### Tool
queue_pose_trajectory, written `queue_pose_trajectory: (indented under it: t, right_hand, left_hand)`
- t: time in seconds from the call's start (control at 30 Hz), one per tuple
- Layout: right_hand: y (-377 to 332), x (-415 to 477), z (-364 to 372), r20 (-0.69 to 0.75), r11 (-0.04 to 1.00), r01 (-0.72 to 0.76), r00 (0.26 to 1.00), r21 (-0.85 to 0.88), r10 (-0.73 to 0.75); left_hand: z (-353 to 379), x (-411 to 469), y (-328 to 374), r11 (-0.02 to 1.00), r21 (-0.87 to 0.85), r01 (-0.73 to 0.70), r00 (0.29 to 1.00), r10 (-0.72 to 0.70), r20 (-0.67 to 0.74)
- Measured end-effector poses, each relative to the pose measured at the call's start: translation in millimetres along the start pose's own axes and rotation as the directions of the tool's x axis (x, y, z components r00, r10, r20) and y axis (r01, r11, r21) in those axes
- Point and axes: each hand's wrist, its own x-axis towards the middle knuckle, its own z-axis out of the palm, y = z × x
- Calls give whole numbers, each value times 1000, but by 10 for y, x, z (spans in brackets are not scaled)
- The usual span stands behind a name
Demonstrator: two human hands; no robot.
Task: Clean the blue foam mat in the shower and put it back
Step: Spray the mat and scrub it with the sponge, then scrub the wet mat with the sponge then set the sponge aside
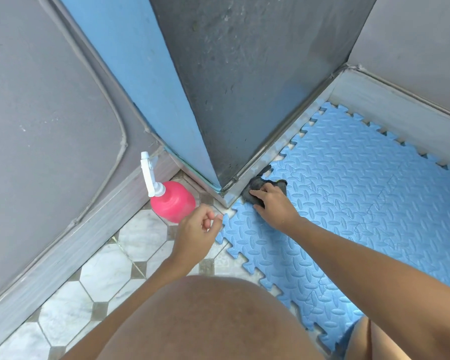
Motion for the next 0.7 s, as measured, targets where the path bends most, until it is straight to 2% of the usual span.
queue_pose_trajectory:
  t: [0.1,0.17,0.23,0.3,0.47,0.53,0.6,0.63,0.7]
  right_hand:
    - [57,-11,-247,1,951,-108,994,289,113]
    - [73,-72,-589,-30,826,-169,975,538,219]
    - [19,-187,-1054,-65,685,-161,955,711,291]
    - [-50,-315,-1579,-125,621,-110,938,776,322]
    - [-169,-647,-2902,-282,541,56,896,839,343]
    - [-232,-813,-3388,-353,531,134,873,837,337]
    - [-311,-947,-3784,-419,538,203,851,818,316]
    - [-351,-1002,-3946,-438,530,230,844,816,309]
    - [-399,-1083,-4189,-453,505,265,841,822,296]
  left_hand:
    - [24,332,614,976,-86,-202,969,212,125]
    - [-9,612,1152,929,-122,-350,927,362,101]
    - [-82,878,1751,864,-133,-486,869,493,32]
    - [-212,1075,2411,803,-119,-585,810,585,-35]
    - [-800,1441,4029,633,-178,-753,658,718,-228]
    - [-1039,1671,4584,651,-55,-757,644,731,-225]
    - [-1180,1944,5005,728,282,-625,716,679,-164]
    - [-1205,2082,5160,718,467,-517,761,635,-134]
    - [-1143,2327,5350,582,711,-395,826,563,-1]
